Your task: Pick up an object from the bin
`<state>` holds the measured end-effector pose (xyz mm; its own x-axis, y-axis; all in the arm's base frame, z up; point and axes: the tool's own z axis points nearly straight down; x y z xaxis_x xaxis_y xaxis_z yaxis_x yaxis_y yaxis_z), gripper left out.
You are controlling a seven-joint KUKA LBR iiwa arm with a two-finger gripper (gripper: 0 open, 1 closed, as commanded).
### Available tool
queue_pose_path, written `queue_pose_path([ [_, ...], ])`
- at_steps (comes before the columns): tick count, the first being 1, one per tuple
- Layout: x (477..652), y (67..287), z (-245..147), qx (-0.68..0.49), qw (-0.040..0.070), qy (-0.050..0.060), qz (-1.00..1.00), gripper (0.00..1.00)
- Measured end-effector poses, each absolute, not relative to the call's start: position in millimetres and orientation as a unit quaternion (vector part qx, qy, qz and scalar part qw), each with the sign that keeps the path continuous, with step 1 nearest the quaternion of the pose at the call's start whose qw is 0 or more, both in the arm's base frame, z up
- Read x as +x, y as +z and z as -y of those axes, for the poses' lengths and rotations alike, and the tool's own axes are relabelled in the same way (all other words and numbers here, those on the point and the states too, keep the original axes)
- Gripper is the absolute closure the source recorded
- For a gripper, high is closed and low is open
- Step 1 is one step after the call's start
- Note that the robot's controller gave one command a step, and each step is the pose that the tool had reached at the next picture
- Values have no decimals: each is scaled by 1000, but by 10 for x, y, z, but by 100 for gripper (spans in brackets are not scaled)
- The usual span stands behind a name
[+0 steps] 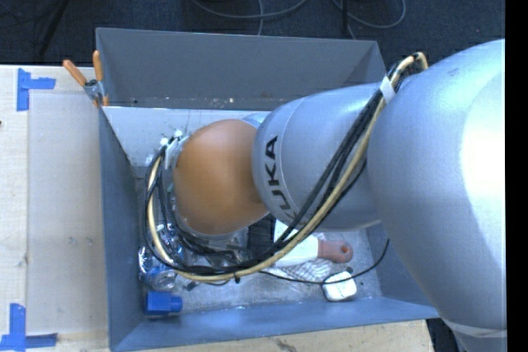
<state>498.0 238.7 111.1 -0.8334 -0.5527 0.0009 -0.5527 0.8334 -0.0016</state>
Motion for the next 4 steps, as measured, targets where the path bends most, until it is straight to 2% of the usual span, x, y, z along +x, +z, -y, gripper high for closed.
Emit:
queue_pose_path([
  [2, 4983, 1393, -2396, 289, -1, 0, 957, 100],
  [4, 4985, 1462, -2401, 288, -1, 0, 958, 100],
])
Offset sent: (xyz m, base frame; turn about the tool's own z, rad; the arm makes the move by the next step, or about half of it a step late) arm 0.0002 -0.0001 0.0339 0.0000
